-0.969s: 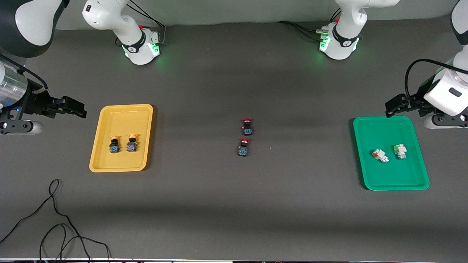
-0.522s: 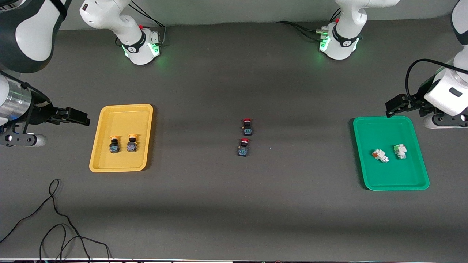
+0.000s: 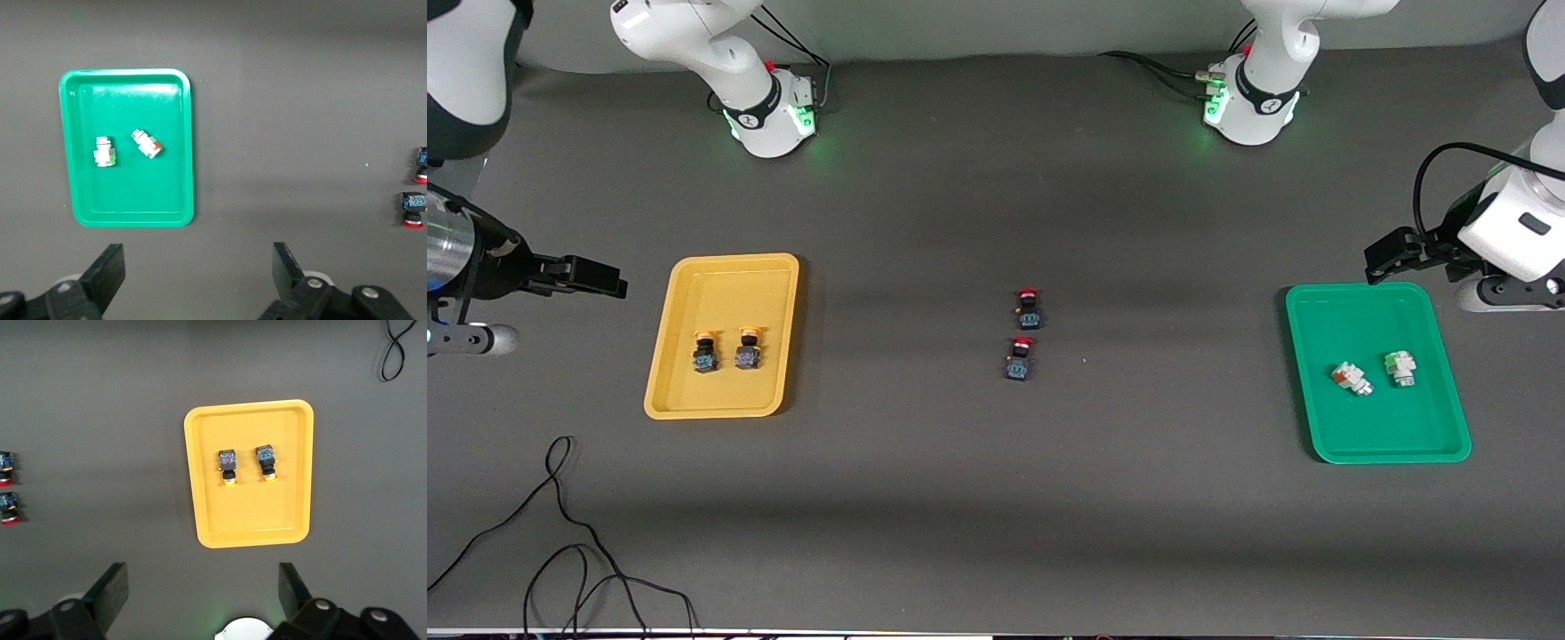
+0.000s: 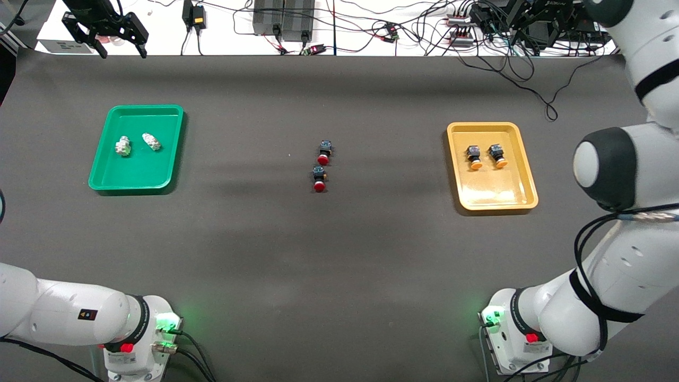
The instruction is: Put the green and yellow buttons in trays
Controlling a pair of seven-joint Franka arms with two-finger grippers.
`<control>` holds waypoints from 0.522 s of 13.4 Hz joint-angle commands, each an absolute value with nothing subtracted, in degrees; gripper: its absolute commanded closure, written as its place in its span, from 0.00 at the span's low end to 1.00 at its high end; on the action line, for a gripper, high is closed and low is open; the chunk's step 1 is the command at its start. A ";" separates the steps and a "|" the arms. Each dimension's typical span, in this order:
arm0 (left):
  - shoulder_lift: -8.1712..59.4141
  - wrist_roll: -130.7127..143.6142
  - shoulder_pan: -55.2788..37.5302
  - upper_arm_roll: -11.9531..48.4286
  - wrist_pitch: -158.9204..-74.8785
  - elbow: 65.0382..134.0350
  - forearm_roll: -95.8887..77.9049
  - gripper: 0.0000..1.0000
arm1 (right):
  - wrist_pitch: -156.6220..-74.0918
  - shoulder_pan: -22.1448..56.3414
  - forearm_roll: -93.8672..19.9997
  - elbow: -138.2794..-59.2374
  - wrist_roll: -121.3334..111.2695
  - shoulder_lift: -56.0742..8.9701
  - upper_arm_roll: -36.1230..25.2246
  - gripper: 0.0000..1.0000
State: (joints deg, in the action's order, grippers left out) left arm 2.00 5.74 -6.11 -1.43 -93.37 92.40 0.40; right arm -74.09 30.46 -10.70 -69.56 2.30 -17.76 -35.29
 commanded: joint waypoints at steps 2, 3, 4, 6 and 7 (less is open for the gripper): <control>1.58 5.63 -6.50 -1.76 -92.20 91.85 0.97 0.01 | -73.56 20.94 -5.63 -70.22 6.06 -14.51 -21.57 0.00; 1.58 5.63 -6.50 -1.76 -92.20 91.85 0.97 0.01 | -73.56 18.22 -4.84 -70.75 6.50 -13.89 -18.14 0.00; 1.58 5.63 -6.59 -1.76 -92.11 91.85 0.97 0.01 | -74.09 15.24 -3.27 -71.80 6.85 -12.84 -14.02 0.00; 1.58 5.63 -6.50 -1.76 -92.11 91.85 1.05 0.01 | -76.36 9.61 -1.06 -76.26 7.90 -9.25 -6.45 0.00; 1.58 5.63 -6.50 -1.76 -92.11 91.85 1.05 0.01 | -77.59 8.19 -0.45 -78.64 8.00 -7.58 -4.59 0.00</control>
